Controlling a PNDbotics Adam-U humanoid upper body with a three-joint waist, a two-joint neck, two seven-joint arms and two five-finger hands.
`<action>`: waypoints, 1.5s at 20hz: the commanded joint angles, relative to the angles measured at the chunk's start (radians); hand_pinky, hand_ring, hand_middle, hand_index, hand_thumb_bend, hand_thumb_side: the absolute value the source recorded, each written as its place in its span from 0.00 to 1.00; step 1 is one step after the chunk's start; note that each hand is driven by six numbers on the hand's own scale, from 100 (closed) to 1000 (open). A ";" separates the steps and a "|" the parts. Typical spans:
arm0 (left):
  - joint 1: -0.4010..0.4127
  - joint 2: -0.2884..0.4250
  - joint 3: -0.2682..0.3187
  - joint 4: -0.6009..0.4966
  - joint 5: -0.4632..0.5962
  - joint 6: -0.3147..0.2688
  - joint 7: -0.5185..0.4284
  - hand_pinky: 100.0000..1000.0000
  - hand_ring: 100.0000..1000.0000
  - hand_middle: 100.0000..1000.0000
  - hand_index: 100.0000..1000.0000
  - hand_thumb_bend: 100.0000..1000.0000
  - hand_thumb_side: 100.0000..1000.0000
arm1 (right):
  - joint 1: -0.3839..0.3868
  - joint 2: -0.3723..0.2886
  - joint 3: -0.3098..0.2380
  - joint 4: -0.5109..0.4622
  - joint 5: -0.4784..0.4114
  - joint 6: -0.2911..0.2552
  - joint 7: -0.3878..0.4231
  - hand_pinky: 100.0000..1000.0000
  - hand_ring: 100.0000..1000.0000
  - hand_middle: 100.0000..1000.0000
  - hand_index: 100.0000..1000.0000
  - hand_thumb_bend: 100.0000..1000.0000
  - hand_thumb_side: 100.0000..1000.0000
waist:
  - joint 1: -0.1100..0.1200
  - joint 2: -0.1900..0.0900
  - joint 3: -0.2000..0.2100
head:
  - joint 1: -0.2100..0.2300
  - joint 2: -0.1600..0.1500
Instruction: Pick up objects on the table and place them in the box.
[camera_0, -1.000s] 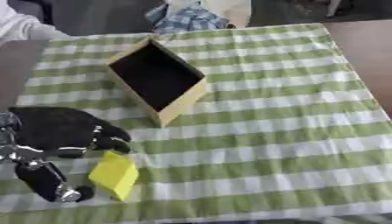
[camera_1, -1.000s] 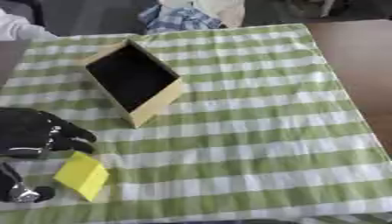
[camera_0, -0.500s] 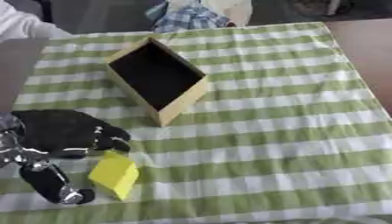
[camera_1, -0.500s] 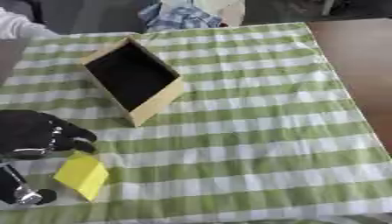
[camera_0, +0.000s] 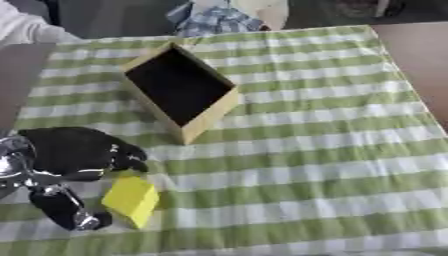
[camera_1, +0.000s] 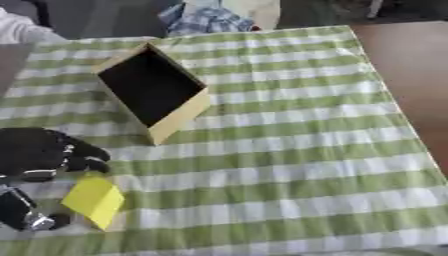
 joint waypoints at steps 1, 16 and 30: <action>-0.008 0.005 0.002 0.012 -0.019 -0.001 0.013 0.79 0.90 0.92 0.95 0.32 0.33 | -0.010 -0.016 -0.004 -0.015 -0.008 -0.001 0.003 0.55 0.54 0.56 0.73 0.00 0.72 | -0.002 -0.009 -0.001 | 0.002 -0.011; -0.017 -0.037 -0.020 0.045 -0.003 0.000 0.054 0.75 0.88 0.84 0.91 0.23 0.30 | -0.010 -0.010 -0.006 -0.015 -0.014 0.000 0.006 0.54 0.54 0.56 0.73 0.00 0.72 | -0.002 -0.005 -0.006 | 0.001 -0.014; -0.024 -0.052 -0.022 0.044 -0.047 -0.015 0.097 0.66 0.79 0.59 0.81 0.24 0.30 | -0.011 -0.010 -0.006 -0.015 -0.015 0.001 0.006 0.55 0.54 0.56 0.73 0.00 0.71 | -0.002 -0.007 -0.006 | 0.000 -0.012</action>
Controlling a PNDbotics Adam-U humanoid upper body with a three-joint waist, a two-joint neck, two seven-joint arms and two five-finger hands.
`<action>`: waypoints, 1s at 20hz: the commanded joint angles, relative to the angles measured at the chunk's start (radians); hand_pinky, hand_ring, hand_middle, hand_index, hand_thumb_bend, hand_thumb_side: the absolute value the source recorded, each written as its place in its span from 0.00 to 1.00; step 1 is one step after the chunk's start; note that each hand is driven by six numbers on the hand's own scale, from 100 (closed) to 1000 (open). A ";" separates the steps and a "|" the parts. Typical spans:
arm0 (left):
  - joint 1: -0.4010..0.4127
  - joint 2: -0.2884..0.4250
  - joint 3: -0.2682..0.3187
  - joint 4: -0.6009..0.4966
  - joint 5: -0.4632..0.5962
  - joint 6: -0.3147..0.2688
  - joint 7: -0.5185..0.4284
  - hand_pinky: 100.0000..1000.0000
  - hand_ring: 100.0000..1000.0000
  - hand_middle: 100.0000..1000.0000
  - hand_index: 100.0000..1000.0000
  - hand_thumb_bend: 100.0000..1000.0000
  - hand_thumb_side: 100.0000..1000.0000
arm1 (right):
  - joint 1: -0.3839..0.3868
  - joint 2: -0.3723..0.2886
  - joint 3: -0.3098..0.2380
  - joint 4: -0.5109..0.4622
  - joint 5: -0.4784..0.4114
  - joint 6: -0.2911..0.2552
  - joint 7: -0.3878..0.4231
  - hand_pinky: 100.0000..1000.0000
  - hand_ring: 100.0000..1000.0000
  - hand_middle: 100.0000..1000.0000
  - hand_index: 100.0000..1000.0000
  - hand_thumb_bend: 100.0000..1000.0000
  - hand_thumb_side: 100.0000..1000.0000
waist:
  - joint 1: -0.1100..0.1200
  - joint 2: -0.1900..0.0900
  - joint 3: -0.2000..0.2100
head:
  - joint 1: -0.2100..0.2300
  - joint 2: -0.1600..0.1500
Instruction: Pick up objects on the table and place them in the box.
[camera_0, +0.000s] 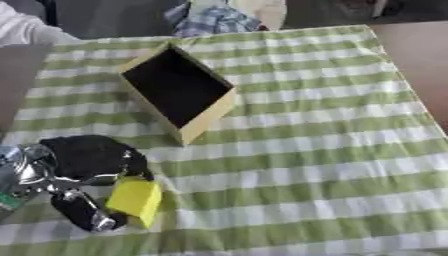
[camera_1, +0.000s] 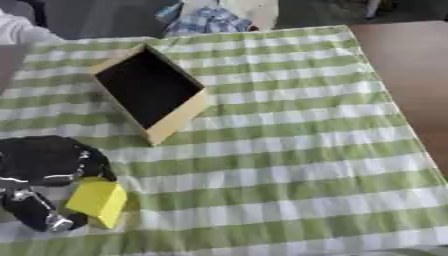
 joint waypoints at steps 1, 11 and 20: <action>-0.013 0.014 0.009 -0.009 -0.015 0.005 0.035 0.64 0.78 0.57 0.80 0.24 0.30 | -0.010 -0.019 -0.005 -0.015 -0.007 0.001 0.001 0.55 0.54 0.56 0.73 0.00 0.71 | -0.002 -0.013 0.001 | -0.001 -0.005; -0.015 0.015 0.018 -0.004 -0.019 0.012 0.092 0.54 0.62 0.45 0.70 0.18 0.27 | -0.010 -0.021 -0.005 -0.015 -0.007 0.000 0.001 0.55 0.54 0.56 0.73 0.00 0.71 | -0.002 -0.016 0.002 | -0.003 -0.005; -0.068 0.026 0.052 -0.075 0.080 0.021 0.042 0.49 0.57 0.46 0.70 0.08 0.22 | -0.007 -0.025 -0.006 -0.015 -0.004 0.001 0.000 0.55 0.54 0.56 0.73 0.00 0.71 | -0.001 -0.021 0.006 | 0.000 -0.002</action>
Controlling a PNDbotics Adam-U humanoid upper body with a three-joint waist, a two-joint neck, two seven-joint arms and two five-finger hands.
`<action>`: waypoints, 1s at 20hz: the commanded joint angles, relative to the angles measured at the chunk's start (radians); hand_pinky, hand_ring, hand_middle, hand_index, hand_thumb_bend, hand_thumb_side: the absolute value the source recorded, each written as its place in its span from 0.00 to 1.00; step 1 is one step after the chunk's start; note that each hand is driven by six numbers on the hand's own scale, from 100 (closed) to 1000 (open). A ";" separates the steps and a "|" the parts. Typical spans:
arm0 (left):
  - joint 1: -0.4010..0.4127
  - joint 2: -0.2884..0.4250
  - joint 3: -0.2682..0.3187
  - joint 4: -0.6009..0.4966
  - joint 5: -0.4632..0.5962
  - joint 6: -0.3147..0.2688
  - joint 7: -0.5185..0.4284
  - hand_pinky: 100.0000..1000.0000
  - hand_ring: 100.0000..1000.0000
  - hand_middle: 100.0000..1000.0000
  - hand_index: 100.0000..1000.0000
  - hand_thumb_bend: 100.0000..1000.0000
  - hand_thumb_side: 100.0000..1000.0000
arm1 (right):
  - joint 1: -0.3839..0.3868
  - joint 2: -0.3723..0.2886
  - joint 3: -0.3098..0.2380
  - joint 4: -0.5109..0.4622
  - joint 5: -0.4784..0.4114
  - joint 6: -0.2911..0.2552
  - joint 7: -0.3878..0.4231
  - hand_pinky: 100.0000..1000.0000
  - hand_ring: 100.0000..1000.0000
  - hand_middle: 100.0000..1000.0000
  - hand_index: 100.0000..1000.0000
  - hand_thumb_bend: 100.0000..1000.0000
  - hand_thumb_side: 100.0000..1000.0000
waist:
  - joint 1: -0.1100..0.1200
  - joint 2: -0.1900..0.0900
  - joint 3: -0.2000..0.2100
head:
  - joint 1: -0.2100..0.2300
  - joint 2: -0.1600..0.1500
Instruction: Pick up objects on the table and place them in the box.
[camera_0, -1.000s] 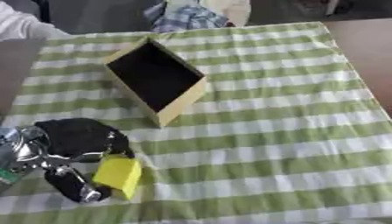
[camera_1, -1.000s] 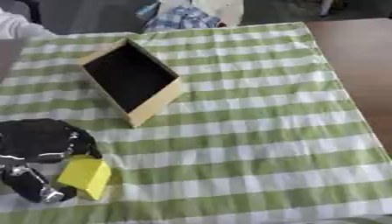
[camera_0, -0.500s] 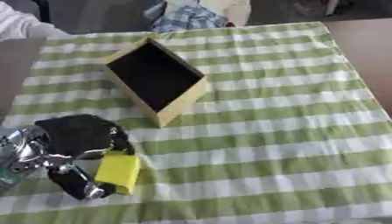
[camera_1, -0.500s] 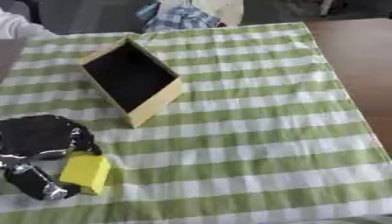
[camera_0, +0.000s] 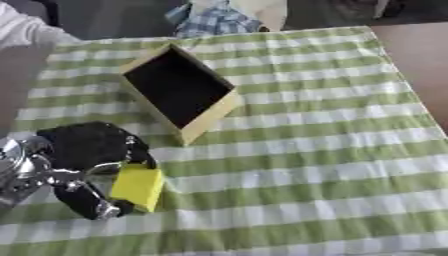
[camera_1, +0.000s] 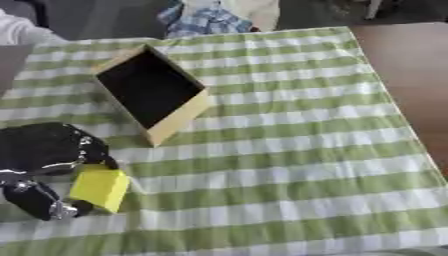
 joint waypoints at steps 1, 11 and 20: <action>-0.032 0.028 0.031 -0.045 0.049 0.008 -0.025 0.49 0.57 0.46 0.70 0.08 0.22 | -0.005 -0.025 -0.006 -0.015 -0.004 0.000 -0.002 0.55 0.54 0.56 0.73 0.00 0.71 | -0.001 -0.017 0.002 | 0.001 -0.001; -0.117 0.012 0.062 -0.067 0.147 0.012 -0.043 0.40 0.51 0.43 0.68 0.03 0.19 | -0.003 -0.028 -0.007 -0.015 -0.002 0.000 -0.003 0.55 0.54 0.56 0.73 0.00 0.71 | 0.001 -0.020 0.003 | 0.002 -0.002; -0.246 -0.072 0.100 -0.062 0.189 0.049 -0.015 0.32 0.44 0.40 0.66 0.00 0.14 | -0.002 -0.028 -0.005 -0.015 -0.003 0.001 -0.002 0.55 0.54 0.56 0.73 0.00 0.71 | 0.000 -0.021 0.005 | 0.006 -0.003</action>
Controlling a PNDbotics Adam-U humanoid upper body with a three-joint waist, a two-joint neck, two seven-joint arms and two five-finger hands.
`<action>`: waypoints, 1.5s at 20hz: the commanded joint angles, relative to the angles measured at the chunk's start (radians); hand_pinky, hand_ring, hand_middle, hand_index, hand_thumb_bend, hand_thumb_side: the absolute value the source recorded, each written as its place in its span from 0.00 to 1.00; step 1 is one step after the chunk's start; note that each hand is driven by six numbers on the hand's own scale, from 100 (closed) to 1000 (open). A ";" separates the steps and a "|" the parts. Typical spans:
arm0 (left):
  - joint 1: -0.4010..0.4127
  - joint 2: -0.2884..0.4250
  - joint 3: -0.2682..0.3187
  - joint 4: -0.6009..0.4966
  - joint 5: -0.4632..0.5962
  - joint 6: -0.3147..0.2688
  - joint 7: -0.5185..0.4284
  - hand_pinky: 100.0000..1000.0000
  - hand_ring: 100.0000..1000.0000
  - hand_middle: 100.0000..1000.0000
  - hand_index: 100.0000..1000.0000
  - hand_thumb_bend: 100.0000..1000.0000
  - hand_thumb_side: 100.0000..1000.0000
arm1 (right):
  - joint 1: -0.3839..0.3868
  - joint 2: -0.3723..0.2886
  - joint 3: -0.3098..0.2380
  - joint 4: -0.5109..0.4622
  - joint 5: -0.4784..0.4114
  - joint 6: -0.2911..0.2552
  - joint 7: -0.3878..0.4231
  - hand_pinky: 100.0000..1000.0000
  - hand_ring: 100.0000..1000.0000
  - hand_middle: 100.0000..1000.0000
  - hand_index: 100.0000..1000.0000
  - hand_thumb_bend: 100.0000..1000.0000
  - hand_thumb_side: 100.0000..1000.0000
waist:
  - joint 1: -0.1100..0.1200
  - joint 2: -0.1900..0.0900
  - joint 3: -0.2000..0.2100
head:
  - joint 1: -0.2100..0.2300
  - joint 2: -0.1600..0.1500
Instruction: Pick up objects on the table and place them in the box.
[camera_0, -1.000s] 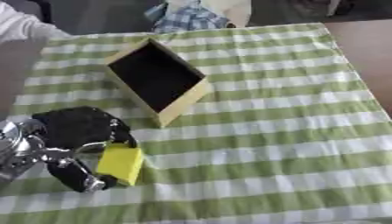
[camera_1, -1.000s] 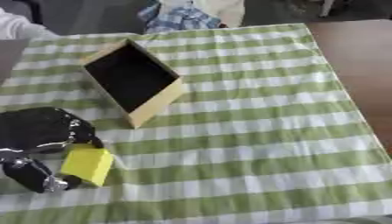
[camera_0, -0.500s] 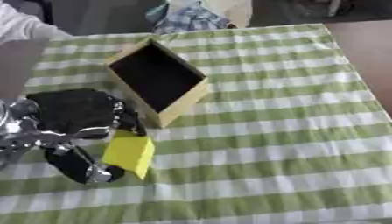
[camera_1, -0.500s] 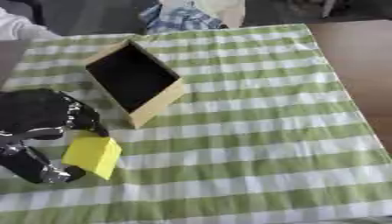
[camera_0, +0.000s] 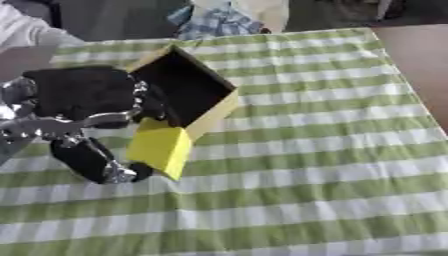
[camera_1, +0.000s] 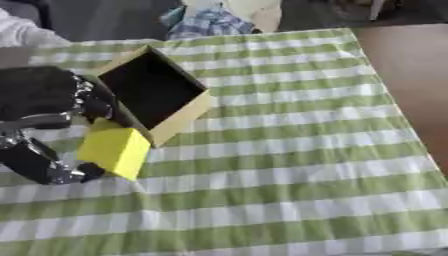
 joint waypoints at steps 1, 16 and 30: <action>-0.060 -0.032 0.029 0.000 0.020 0.022 0.003 0.32 0.44 0.40 0.66 0.00 0.14 | -0.006 -0.027 -0.004 -0.015 -0.003 0.000 -0.001 0.55 0.54 0.56 0.73 0.00 0.71 | -0.003 -0.016 -0.001 | 0.006 -0.005; -0.307 -0.280 0.030 0.331 -0.122 0.024 0.019 0.28 0.41 0.38 0.63 0.06 0.11 | -0.012 -0.019 -0.002 -0.015 -0.012 -0.001 0.005 0.55 0.54 0.56 0.73 0.00 0.71 | -0.013 -0.003 -0.010 | 0.026 -0.032; -0.371 -0.404 0.111 0.660 -0.301 -0.042 0.143 0.25 0.39 0.36 0.61 0.03 0.09 | -0.024 -0.014 0.001 -0.015 -0.021 -0.004 0.010 0.54 0.54 0.56 0.73 0.00 0.71 | -0.028 0.015 -0.013 | 0.033 -0.052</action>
